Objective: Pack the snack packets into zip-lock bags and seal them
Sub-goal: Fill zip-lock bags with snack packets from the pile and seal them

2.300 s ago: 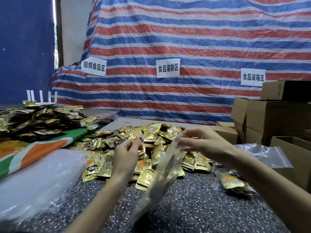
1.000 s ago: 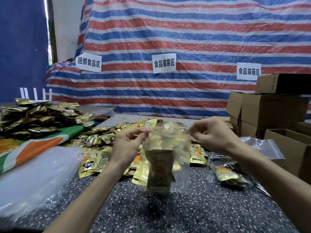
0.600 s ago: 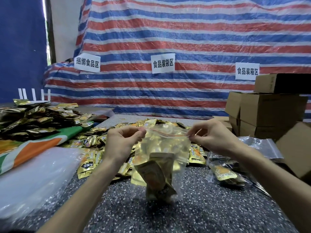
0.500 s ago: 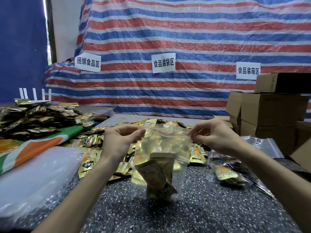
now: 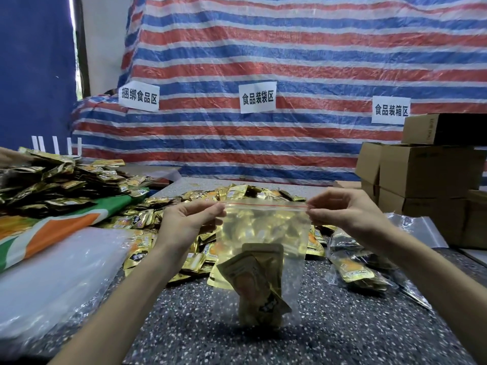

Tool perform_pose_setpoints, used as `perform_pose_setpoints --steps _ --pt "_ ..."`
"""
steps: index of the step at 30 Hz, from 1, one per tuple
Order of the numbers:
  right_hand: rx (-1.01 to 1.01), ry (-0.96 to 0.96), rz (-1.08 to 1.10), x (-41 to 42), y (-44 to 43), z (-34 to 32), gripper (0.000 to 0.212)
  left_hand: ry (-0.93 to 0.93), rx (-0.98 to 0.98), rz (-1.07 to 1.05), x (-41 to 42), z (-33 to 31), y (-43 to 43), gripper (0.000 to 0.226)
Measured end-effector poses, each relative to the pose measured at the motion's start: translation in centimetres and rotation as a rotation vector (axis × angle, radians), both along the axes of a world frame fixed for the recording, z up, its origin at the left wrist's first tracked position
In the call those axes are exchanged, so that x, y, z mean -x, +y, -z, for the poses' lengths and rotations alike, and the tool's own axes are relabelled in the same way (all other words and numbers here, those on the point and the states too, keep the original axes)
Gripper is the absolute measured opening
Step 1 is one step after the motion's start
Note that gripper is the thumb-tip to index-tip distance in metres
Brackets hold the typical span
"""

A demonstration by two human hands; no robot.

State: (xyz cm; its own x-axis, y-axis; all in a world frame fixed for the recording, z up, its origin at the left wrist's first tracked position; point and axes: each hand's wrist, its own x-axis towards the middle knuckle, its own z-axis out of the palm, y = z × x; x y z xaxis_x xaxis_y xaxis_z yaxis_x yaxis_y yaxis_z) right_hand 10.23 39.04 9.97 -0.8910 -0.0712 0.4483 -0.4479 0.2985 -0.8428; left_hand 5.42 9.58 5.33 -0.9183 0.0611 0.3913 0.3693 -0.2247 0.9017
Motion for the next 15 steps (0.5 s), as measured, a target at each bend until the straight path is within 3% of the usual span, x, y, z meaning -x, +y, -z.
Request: perform_pose_setpoints --steps 10,15 --pt "-0.121 0.011 0.140 -0.3 -1.2 -0.2 0.021 0.118 0.035 -0.153 -0.4 0.2 1.4 0.006" --pt "-0.530 0.105 0.143 -1.5 -3.9 -1.6 0.053 0.208 0.107 -0.105 -1.3 -0.3 1.5 0.004"
